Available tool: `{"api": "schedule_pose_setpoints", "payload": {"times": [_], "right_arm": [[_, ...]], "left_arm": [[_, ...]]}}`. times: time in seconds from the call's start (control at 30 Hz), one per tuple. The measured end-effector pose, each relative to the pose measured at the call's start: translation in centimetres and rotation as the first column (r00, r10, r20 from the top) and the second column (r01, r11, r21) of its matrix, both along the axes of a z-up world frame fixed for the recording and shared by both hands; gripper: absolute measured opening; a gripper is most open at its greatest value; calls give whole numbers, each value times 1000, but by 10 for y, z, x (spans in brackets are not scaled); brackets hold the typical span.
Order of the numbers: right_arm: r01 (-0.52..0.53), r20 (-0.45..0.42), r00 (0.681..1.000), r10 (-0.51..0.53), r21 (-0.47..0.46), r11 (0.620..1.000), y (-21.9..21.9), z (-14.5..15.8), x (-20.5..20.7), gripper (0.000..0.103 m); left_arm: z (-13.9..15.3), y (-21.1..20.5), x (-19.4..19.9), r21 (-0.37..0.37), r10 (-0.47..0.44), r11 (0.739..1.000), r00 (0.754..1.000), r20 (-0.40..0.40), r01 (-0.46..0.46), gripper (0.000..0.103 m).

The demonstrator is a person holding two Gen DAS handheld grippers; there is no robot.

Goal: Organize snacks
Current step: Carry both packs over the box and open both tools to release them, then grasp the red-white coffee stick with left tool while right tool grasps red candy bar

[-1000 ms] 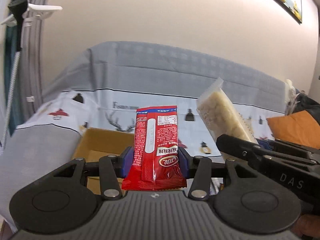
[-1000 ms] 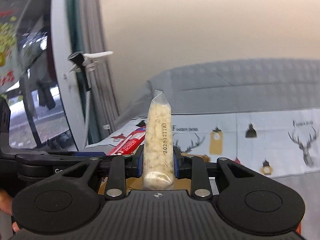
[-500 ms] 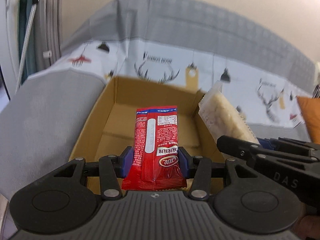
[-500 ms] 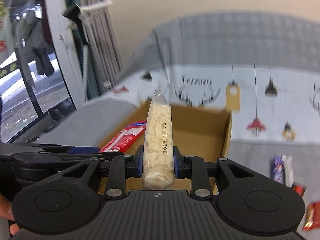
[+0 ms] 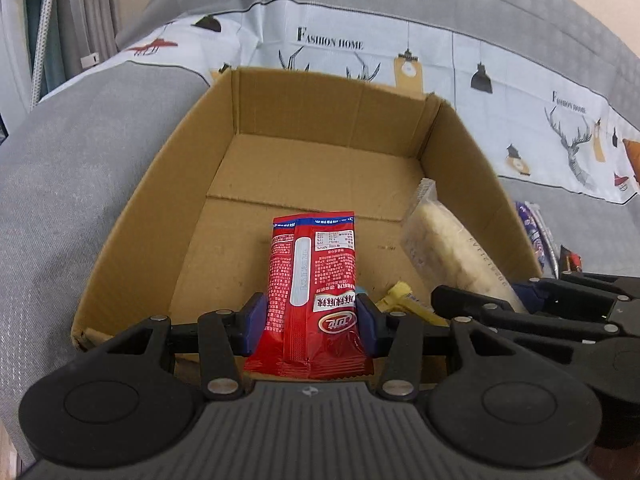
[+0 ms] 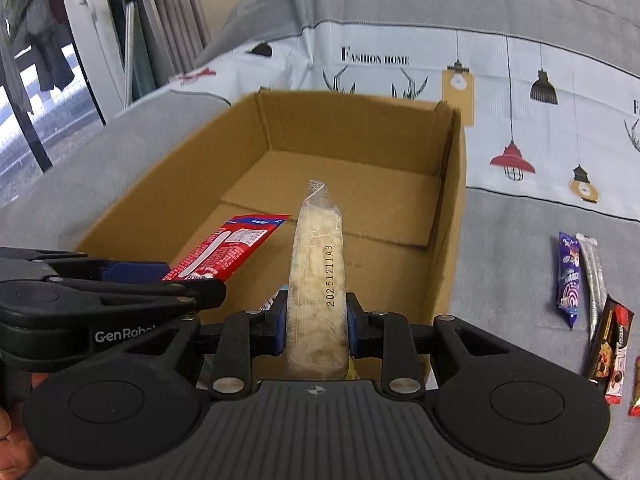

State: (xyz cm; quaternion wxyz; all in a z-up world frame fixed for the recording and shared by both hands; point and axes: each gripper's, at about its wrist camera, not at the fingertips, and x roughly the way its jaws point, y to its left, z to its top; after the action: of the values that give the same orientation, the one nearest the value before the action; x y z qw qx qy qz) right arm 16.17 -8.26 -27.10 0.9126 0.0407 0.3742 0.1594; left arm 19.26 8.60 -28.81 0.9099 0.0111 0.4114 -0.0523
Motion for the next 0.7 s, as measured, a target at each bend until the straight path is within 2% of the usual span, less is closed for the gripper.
{"api": "schedule_pose_setpoints", "payload": {"times": [0.07,0.13,0.17,0.2,0.23,0.27,0.37,0.43,0.5,0.6,0.63,0.7], "right_arm": [[-1,15,1000,0,12,1000,-1,2,-2,32],[15,53,998,-16,22,1000,-8,9,-9,49],[19,74,997,-22,44,999,-15,13,-14,60],[25,94,995,-32,72,997,-26,18,-20,72],[32,109,993,-42,93,995,-36,22,-24,81],[47,129,990,-61,110,993,-48,26,-31,94],[105,174,977,-127,131,986,-89,31,-55,95],[171,183,964,-191,120,978,-119,26,-69,95],[234,169,952,-253,126,964,-151,17,-79,95],[343,119,924,-364,168,924,-206,-3,-95,93],[370,108,914,-391,175,913,-222,-11,-103,92],[414,94,896,-435,177,893,-250,-23,-114,81]], "left_arm": [[3,0,-3,1,5,1000,1000,16,-5,53],[11,4,-6,-12,37,999,999,31,-36,63],[16,8,-9,-28,64,998,997,36,-63,82],[21,10,-11,-46,86,995,996,41,-84,98],[26,11,-15,-75,88,994,995,53,-84,101],[32,9,-21,-110,67,992,995,67,-60,102],[42,-16,-33,-116,-4,993,995,101,16,102],[46,-45,-44,-104,-79,990,986,146,95,102],[46,-82,-52,-84,-172,978,968,185,190,102],[37,-140,-58,-52,-285,953,940,188,300,100],[33,-155,-58,-54,-315,943,932,180,329,98],[21,-183,-55,-80,-365,922,919,151,380,80]]}}
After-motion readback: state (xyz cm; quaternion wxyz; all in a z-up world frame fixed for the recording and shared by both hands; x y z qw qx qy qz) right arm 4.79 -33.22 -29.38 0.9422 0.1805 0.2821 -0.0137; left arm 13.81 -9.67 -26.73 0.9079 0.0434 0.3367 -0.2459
